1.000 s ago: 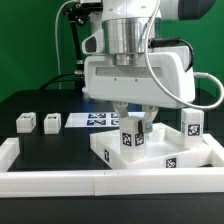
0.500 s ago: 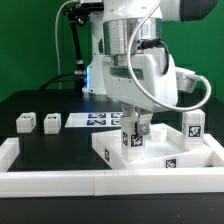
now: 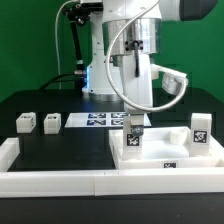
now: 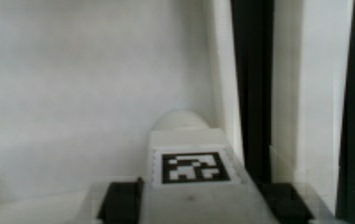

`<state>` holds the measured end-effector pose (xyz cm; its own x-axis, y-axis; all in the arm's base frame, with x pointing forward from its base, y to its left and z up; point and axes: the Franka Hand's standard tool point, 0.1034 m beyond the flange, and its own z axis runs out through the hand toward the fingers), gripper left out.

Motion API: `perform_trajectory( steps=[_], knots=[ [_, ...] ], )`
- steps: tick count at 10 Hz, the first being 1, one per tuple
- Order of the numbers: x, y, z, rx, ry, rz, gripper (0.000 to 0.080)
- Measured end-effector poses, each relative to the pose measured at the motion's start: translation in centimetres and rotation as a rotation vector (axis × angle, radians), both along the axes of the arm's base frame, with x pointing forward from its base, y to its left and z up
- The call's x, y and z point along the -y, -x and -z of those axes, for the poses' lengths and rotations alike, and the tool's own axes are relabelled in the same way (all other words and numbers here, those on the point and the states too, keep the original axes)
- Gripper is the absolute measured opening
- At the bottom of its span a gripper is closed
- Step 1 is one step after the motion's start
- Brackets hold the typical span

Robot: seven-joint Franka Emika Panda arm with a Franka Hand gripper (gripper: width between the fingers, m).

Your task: Assemble square table

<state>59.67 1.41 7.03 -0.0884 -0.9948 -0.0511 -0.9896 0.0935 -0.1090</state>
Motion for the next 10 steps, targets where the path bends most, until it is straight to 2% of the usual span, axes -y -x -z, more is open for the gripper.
perform_trajectory(
  steps=[2,3,4,6,8,10],
  knots=[
    [-0.1,0.0,0.0,-0.003,-0.011,0.081,0.0295],
    [-0.1,0.0,0.0,-0.003,-0.013,0.089,0.0346],
    [-0.2,0.0,0.0,-0.003,-0.013,0.08,0.0346],
    [-0.3,0.0,0.0,-0.003,-0.014,0.077,0.0617],
    [-0.5,0.2,-0.2,0.008,-0.011,0.037,0.064],
    [-1.1,1.0,-1.2,0.02,-0.016,0.014,0.0648]
  ],
)
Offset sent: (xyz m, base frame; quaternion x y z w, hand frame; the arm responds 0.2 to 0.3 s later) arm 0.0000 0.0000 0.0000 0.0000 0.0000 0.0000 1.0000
